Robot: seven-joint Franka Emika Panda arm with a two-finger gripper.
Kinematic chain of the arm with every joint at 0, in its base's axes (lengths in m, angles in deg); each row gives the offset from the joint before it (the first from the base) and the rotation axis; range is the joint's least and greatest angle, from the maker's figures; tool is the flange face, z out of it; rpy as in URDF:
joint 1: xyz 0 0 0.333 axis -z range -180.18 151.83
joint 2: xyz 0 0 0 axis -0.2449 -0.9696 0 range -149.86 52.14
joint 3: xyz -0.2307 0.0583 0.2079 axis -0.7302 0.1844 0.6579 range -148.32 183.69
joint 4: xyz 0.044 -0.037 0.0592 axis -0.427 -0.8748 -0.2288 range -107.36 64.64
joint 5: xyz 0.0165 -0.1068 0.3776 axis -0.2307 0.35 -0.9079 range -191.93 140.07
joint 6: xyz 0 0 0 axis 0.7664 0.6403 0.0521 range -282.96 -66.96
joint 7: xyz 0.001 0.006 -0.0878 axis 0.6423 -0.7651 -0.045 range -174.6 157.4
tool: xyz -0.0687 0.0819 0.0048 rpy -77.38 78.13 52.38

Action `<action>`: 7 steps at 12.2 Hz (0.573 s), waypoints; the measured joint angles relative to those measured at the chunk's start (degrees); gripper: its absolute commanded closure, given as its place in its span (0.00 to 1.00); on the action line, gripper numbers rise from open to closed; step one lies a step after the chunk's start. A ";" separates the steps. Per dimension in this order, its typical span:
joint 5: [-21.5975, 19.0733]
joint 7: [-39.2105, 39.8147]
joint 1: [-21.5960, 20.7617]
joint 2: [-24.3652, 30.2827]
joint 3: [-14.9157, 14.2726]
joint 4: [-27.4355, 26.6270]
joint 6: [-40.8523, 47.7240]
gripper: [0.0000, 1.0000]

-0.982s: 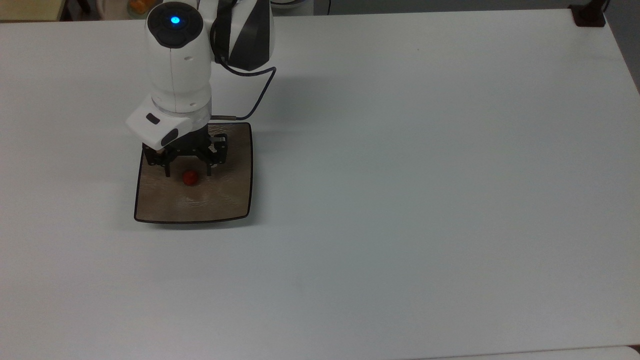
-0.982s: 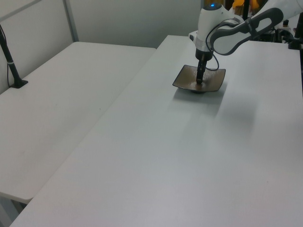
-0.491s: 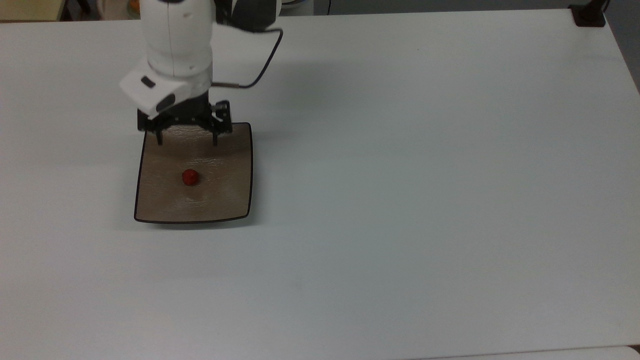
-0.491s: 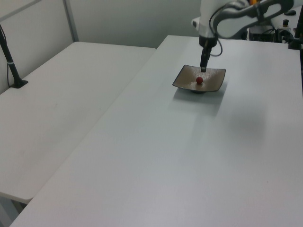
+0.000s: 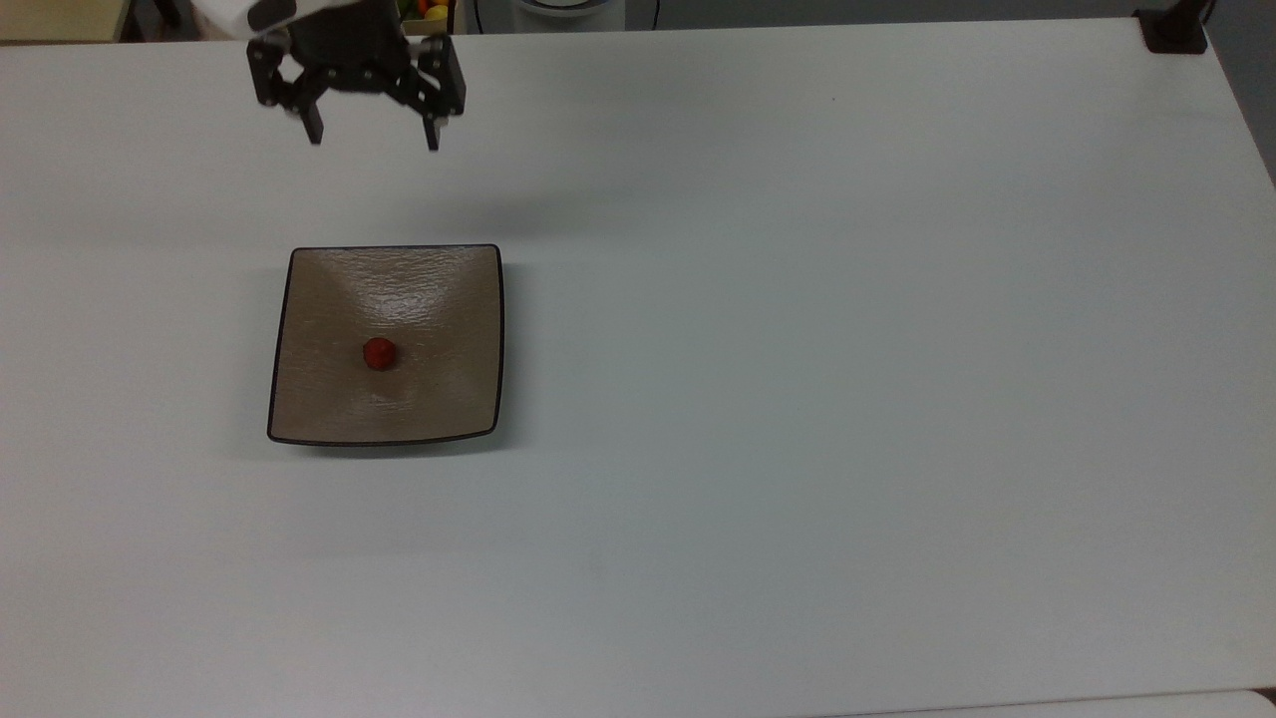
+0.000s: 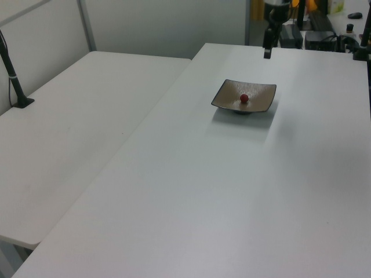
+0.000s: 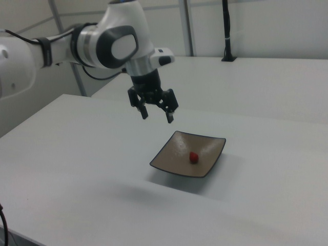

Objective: Strawberries on a ceramic plate

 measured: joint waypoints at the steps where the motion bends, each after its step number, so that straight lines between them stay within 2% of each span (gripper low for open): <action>1: -0.15 0.00 -0.88 1.79 -0.22 0.21 2.73 0.00; 3: -0.71 -0.06 -2.01 5.14 -0.35 0.43 7.20 0.00; 5: -3.29 -0.45 -2.90 7.29 -0.73 0.42 8.59 0.00; 7: -5.60 -2.10 -5.68 8.74 -2.38 0.39 8.90 0.00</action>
